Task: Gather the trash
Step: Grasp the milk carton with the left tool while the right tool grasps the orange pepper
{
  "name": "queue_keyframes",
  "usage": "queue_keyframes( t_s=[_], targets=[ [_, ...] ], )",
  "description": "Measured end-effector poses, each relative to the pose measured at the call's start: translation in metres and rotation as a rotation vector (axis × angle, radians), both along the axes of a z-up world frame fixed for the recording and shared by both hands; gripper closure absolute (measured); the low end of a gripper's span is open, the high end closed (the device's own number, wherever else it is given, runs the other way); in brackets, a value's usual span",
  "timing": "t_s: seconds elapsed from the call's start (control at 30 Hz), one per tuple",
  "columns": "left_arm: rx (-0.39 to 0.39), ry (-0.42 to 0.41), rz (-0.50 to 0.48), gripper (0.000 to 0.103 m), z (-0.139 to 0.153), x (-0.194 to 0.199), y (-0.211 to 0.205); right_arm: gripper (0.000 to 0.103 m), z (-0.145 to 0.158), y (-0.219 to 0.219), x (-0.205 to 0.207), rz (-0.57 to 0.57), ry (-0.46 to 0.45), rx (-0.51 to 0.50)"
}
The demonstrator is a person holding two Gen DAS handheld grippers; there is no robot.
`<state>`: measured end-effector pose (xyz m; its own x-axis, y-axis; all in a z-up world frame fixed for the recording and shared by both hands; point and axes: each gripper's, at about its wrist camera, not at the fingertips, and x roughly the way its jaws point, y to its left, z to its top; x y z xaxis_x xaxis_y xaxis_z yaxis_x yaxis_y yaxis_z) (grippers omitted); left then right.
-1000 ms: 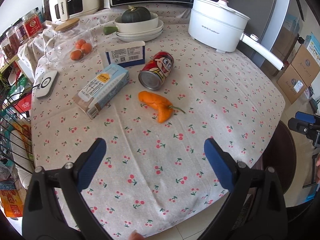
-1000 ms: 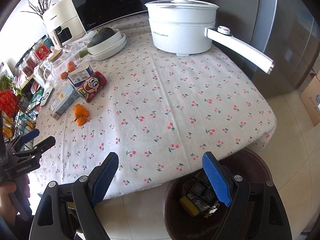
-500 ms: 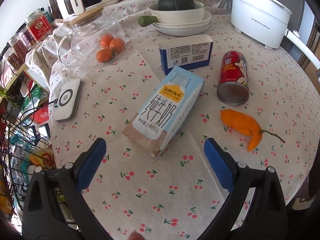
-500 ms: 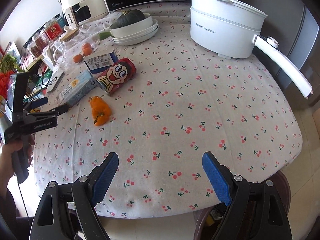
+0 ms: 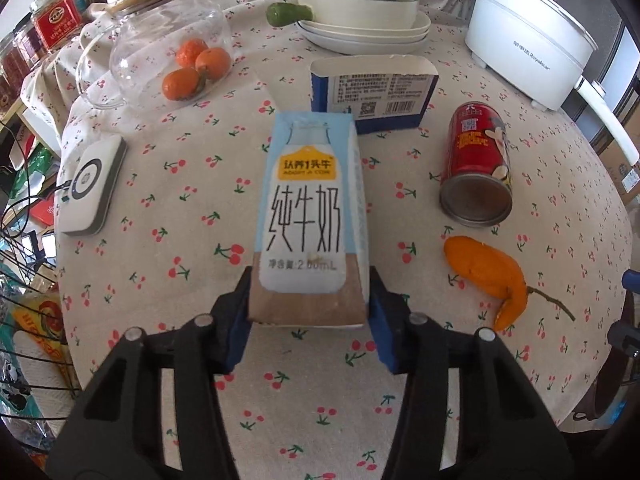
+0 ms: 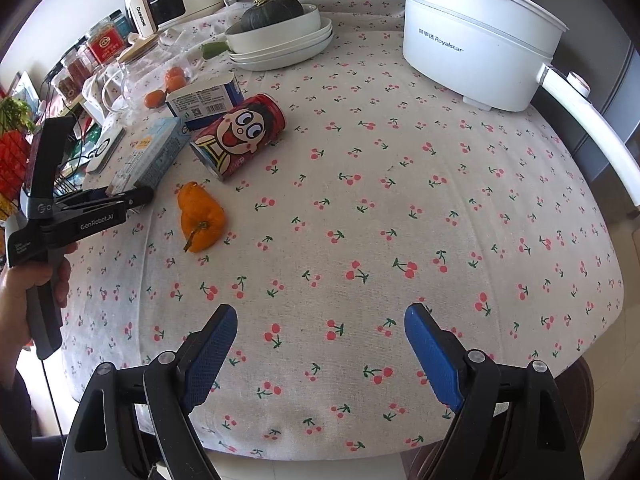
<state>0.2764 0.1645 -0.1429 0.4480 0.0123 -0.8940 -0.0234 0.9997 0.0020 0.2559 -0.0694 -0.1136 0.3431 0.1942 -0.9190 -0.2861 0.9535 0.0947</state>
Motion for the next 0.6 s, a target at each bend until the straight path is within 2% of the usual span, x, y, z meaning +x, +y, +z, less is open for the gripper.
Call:
queue_keyframes(
  t_s=[0.2, 0.43, 0.6],
  targets=[
    [-0.006, -0.043, 0.036, 0.051, 0.026, -0.038, 0.001, 0.016, -0.004, 0.022, 0.008, 0.005, -0.002, 0.053],
    [0.075, -0.076, 0.019, 0.051, 0.055, -0.086, -0.001, 0.017, -0.019, 0.059, 0.018, 0.047, -0.010, 0.090],
    [0.050, -0.082, 0.060, 0.051, 0.059, -0.110, 0.011, 0.026, -0.030, 0.082, 0.025, 0.075, -0.019, 0.125]
  ],
)
